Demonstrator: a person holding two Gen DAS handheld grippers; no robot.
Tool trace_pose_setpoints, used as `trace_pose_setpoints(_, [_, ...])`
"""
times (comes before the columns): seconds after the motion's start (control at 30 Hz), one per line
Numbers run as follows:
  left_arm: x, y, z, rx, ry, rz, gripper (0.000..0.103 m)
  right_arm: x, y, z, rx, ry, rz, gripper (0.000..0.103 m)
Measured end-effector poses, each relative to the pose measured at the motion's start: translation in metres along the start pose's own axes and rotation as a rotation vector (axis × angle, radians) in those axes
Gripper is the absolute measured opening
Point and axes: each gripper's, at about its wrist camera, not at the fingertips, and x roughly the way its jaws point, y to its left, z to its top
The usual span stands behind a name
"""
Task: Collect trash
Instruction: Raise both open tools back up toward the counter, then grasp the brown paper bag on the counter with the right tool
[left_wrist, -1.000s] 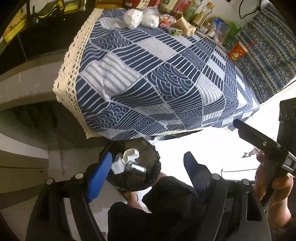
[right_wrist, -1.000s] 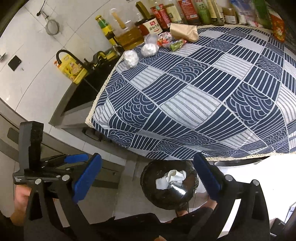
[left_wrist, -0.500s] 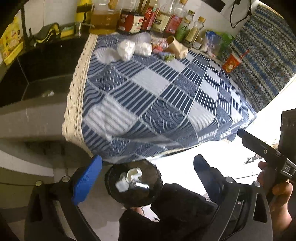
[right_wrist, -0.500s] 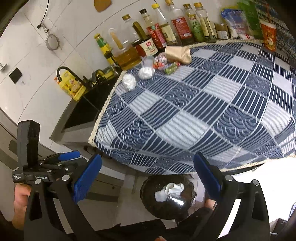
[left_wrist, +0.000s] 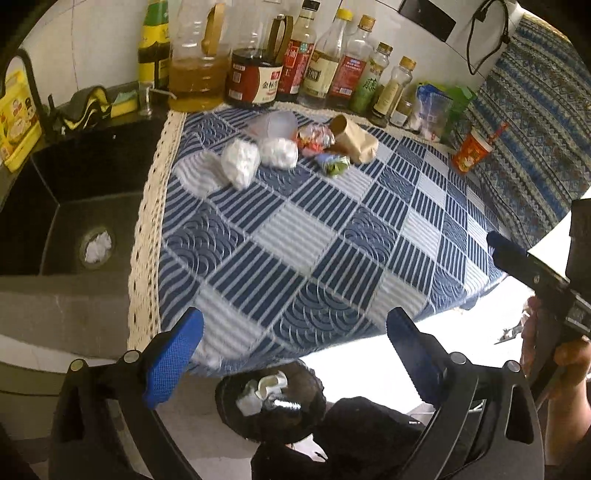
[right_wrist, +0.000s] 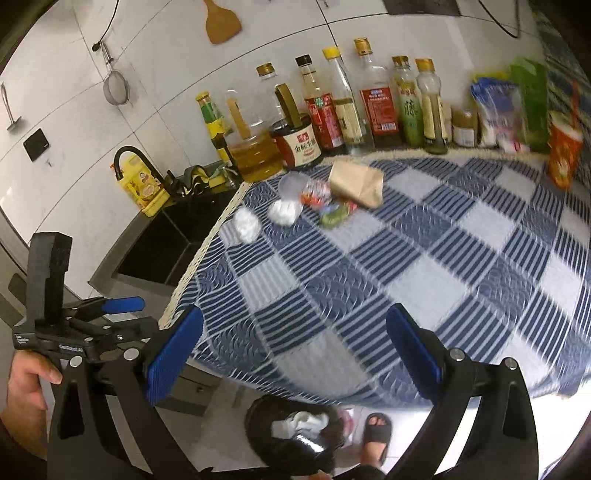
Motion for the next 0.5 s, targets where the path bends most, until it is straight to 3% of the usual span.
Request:
trace_pose_setpoints(0.13, [0.008,-0.006,0.023,0.011,-0.004,0.041,0.096,0.01,-0.021,0.032,-0.04,0.007,0.011,0.098])
trace_pose_setpoints(0.4, [0.034,0.003,0.071,-0.073,0.001,0.081,0.096,0.04,-0.054,0.083,-0.171,0.046,-0.028,0.098])
trace_pose_setpoints(0.5, [0.042,0.006,0.086,-0.085,-0.012,0.089,0.096,0.055,-0.066,0.099,-0.186,0.069,0.0,0.098])
